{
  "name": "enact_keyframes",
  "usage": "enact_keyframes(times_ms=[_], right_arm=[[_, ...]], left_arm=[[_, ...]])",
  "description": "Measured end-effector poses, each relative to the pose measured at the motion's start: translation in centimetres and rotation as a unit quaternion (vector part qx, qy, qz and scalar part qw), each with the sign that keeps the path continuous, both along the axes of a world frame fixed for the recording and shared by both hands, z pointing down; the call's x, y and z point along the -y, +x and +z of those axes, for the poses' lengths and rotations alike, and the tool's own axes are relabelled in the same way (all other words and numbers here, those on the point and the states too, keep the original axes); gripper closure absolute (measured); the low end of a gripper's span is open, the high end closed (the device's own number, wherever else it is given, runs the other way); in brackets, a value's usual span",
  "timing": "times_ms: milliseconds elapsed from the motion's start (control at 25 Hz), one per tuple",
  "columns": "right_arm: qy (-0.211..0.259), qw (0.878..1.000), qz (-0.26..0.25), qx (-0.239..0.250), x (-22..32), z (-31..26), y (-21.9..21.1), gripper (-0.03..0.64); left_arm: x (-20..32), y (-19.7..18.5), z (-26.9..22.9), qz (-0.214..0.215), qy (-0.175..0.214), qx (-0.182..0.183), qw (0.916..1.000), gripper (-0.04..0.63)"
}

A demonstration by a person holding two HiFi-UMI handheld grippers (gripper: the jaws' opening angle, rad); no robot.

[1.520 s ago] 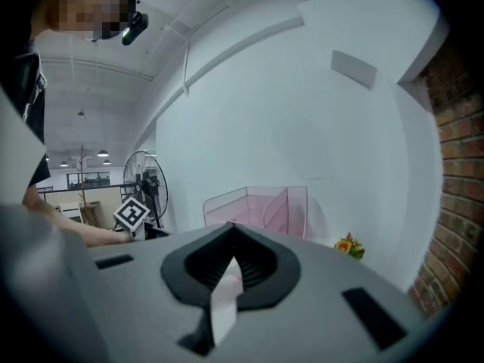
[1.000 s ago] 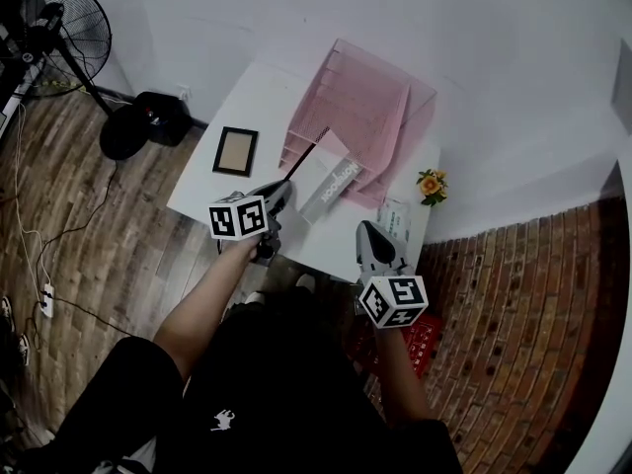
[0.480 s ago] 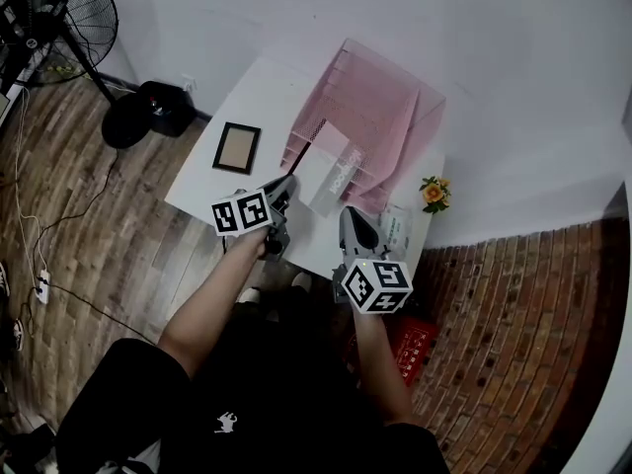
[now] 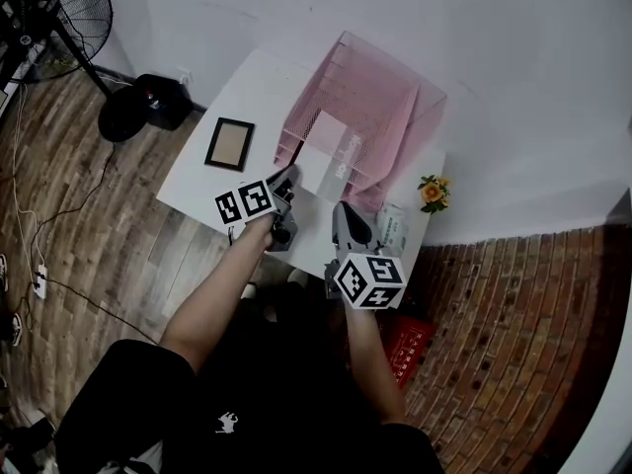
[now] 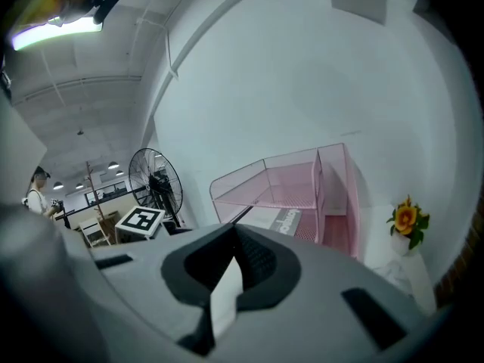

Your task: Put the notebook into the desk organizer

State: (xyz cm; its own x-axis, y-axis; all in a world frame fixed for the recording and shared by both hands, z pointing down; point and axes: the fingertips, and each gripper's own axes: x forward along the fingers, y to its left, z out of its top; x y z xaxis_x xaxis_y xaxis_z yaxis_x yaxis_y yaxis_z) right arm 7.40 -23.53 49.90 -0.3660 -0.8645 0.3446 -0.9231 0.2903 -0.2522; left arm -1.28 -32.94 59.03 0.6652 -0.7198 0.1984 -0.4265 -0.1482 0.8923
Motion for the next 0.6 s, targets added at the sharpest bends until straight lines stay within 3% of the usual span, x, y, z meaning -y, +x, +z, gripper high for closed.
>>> enact_keyframes(times_ms=[240,400,480,600], right_arm=[[-0.008,1.000,-0.002,0.014,0.6,0.6,0.3,0.615],[-0.005,1.000,-0.003,0.019,0.9,0.4,0.4,0.615],[-0.005,1.000,0.000,0.020,0.9,0.4,0.5,0.615],[-0.004,1.000,0.006,0.018,0.6,0.3,0.8,0.615]], left_arm=[[0.9,0.6,0.8,0.015,0.004,-0.003,0.9999,0.531],[0.2,1.2,0.2,0.050,0.024,-0.014,0.9984,0.353],[-0.7,1.4,0.3,0.070,0.031,0.007,0.9970,0.318],[-2.5,2.0,1.0,0.109,0.050,0.075,0.9900,0.313]])
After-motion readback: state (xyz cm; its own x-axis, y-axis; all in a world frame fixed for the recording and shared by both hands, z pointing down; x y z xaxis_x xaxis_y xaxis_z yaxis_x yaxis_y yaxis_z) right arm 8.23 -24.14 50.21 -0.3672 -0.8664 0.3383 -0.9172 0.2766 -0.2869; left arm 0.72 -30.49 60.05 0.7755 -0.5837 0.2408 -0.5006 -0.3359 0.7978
